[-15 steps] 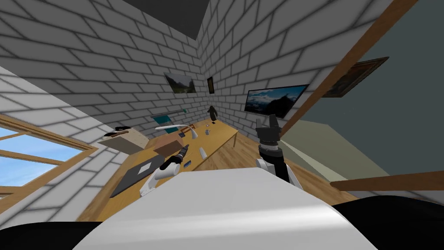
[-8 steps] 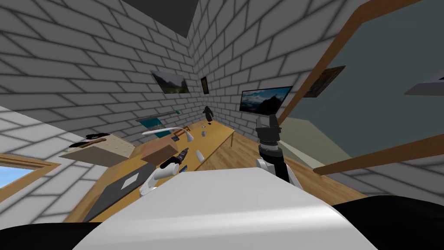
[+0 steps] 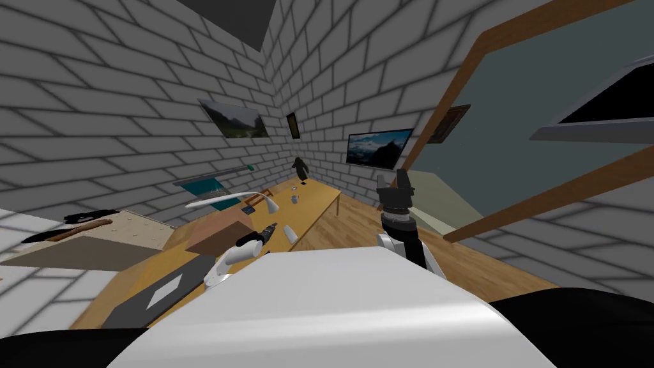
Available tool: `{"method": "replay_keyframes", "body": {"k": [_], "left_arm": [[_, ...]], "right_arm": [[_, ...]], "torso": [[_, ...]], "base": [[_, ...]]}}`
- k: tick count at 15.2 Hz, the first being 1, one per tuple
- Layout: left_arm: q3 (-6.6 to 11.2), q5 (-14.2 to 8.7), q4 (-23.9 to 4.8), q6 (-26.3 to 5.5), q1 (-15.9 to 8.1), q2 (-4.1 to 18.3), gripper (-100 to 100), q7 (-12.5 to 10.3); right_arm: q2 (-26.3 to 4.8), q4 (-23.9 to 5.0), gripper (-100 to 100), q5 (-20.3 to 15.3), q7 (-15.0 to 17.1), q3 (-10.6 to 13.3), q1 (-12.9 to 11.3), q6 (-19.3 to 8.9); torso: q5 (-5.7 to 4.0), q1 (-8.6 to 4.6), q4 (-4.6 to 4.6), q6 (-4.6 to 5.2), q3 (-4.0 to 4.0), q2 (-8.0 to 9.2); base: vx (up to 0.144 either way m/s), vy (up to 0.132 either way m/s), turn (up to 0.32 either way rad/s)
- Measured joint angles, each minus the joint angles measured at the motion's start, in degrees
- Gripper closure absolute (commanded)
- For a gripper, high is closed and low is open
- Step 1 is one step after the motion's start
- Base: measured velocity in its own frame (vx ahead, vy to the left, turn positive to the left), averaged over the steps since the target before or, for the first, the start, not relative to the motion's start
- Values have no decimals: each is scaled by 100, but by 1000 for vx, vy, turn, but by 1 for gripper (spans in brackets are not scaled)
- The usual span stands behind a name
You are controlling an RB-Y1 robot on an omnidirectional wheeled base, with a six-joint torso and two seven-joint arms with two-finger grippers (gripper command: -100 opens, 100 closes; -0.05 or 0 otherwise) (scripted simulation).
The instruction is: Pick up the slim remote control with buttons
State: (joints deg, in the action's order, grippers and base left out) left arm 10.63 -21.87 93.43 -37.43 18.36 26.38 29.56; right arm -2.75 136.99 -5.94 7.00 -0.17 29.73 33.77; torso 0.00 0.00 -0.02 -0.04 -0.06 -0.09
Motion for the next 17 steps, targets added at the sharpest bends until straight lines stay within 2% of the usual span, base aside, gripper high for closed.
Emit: {"method": "replay_keyframes", "body": {"k": [17], "left_arm": [[113, -620, -906, -1821, -226, 248, -100, 606]], "right_arm": [[0, 0, 0, 0, 0, 0, -1, 0]], "torso": [[0, 2, 0, 7, -1, -3]], "base": [[13, 18, -208]]}}
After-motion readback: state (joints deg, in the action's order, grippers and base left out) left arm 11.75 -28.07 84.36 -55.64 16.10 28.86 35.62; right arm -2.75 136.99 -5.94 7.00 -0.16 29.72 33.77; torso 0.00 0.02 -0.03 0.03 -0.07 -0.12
